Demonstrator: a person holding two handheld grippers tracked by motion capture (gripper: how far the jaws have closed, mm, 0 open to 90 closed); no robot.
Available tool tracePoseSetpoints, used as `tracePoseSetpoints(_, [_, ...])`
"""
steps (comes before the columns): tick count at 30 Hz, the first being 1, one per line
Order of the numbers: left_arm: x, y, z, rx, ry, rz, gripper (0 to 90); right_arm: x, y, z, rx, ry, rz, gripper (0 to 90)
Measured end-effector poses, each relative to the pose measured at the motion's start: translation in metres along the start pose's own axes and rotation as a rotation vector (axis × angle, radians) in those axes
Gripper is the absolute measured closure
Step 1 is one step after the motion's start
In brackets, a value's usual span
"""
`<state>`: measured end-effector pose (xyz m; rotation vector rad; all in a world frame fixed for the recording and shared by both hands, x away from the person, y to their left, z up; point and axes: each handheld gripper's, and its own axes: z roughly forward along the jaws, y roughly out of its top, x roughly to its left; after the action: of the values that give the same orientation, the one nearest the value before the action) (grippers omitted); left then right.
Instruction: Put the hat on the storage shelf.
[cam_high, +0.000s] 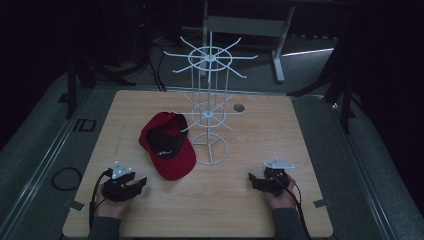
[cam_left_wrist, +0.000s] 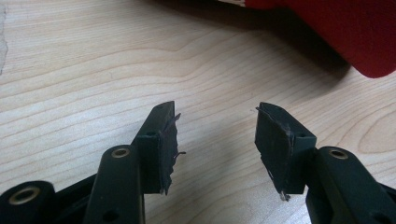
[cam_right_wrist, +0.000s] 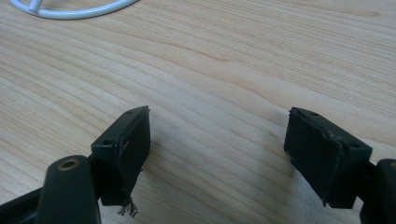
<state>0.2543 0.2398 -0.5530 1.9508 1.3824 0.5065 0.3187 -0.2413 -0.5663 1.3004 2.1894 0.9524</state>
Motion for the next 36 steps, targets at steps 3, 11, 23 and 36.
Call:
tracePoseSetpoints(3, [0.0,0.0,0.0,0.001,-0.005,0.005,48.7,0.0,0.0,0.0,0.0,0.0,0.001,22.7])
tracePoseSetpoints(11, [-0.004,0.001,-0.002,-0.018,-0.045,-0.001,49.3,0.0,0.0,0.0,0.0,0.001,-0.001,22.6])
tracePoseSetpoints(23, [-0.026,0.006,-0.004,-0.035,-0.121,0.049,49.5,0.0,0.002,0.002,0.002,0.004,-0.004,22.5])
tracePoseSetpoints(36, [-0.048,0.017,0.002,-0.047,-0.176,0.036,37.3,0.0,0.002,0.002,0.002,0.005,-0.005,22.5])
